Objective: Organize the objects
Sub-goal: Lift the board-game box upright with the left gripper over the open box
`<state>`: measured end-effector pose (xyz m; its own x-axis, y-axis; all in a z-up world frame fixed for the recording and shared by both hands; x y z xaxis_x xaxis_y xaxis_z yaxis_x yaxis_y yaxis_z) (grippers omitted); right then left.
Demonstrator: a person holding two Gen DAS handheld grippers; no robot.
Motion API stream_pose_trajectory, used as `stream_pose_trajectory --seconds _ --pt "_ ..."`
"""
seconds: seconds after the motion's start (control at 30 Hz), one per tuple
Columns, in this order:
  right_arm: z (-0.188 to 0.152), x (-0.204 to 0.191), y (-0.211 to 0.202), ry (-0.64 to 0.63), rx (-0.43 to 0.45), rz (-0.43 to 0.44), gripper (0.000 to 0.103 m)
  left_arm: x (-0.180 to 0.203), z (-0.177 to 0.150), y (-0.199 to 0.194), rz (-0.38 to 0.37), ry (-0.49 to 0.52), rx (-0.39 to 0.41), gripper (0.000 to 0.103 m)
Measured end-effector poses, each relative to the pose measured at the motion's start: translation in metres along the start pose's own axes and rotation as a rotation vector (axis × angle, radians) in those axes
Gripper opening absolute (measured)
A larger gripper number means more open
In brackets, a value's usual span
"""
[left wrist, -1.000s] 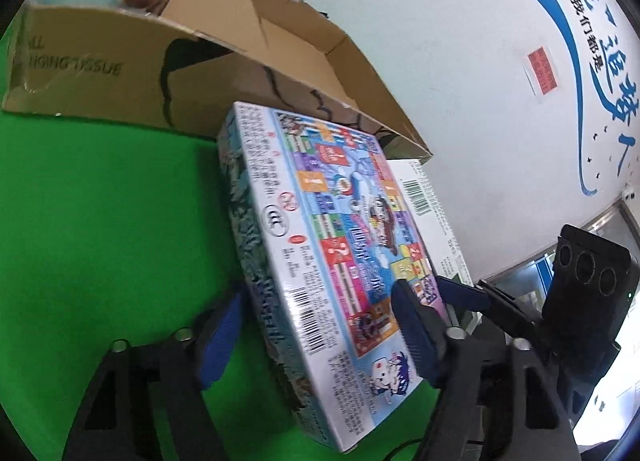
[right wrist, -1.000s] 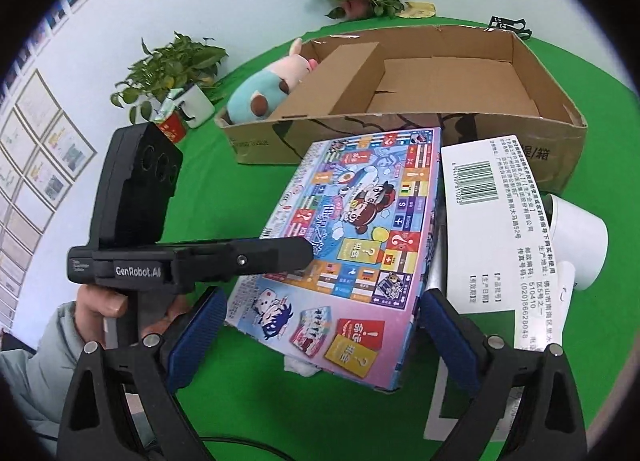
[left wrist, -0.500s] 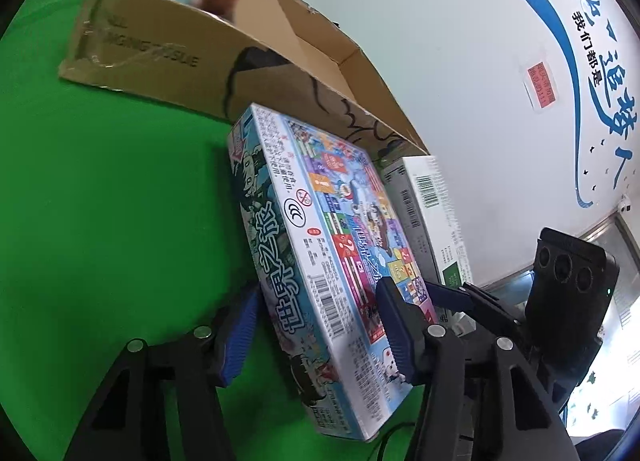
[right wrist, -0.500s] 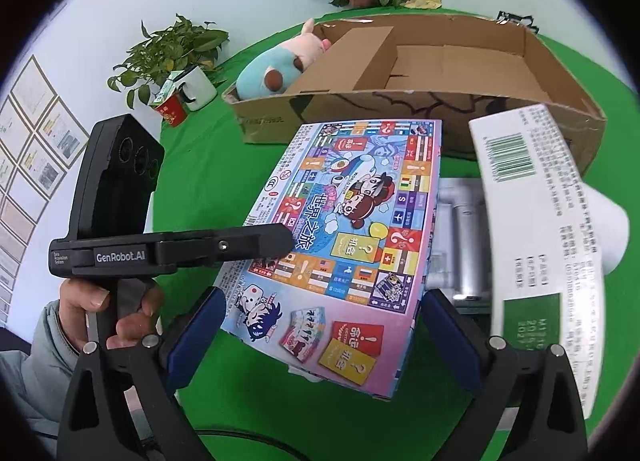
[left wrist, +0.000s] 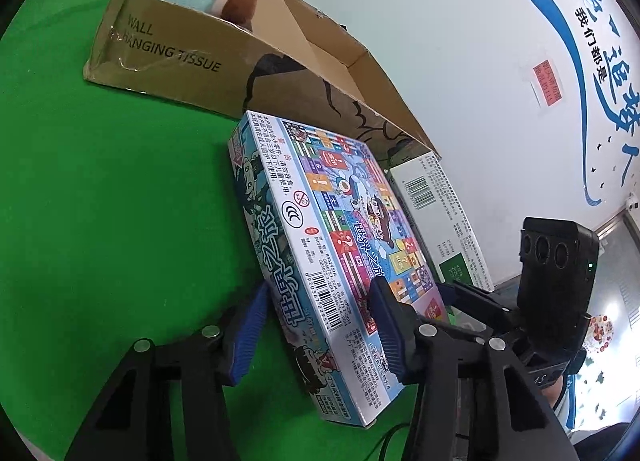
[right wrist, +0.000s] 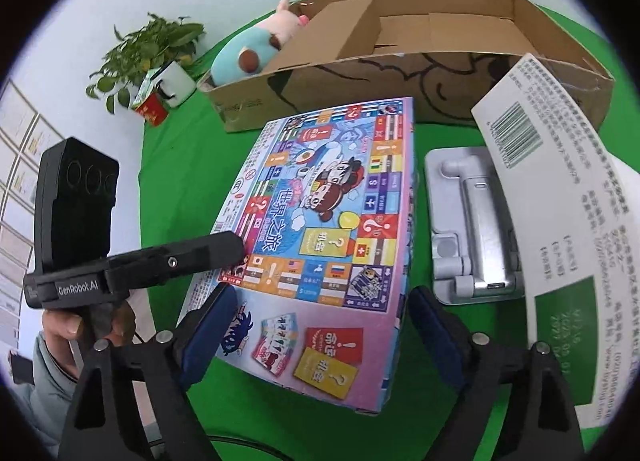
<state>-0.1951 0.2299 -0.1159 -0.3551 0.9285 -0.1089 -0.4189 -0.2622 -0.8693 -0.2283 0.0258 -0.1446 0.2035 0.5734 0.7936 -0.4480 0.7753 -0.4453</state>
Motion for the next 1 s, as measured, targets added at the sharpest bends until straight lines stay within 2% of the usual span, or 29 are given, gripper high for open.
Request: stream_pose_trajectory --seconds 0.2,0.4,0.57,0.7,1.0 --pt "0.0 0.0 -0.005 -0.009 0.056 -0.049 0.076 0.006 0.004 0.005 0.032 0.01 0.024 0.049" --pt "0.008 0.0 -0.02 0.015 0.137 -0.045 0.067 0.033 0.018 -0.012 0.103 0.104 0.093 0.049" --pt "0.017 0.003 -0.032 0.039 0.207 -0.045 0.067 0.063 0.036 -0.014 0.13 0.191 0.134 0.05" --pt "0.03 0.015 -0.044 0.08 0.265 -0.043 0.067 0.079 0.047 -0.004 0.135 0.228 0.133 0.051" --pt "0.053 0.033 -0.059 0.103 0.319 -0.068 0.067 0.106 0.073 0.007 0.144 0.281 0.165 0.051"
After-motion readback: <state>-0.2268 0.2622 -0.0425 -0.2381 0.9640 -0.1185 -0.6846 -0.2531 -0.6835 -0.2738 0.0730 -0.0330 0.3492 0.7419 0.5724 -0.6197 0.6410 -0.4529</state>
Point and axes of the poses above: each gripper's, at about its wrist camera, not at the fingertips, and y roughly the way its jaws point, x to its right, z to its top, the point moved 7 cm from there along y, roughly the way its jaws point, and after that the axes turned 14 degrees about -z, right-handed, at the moved point
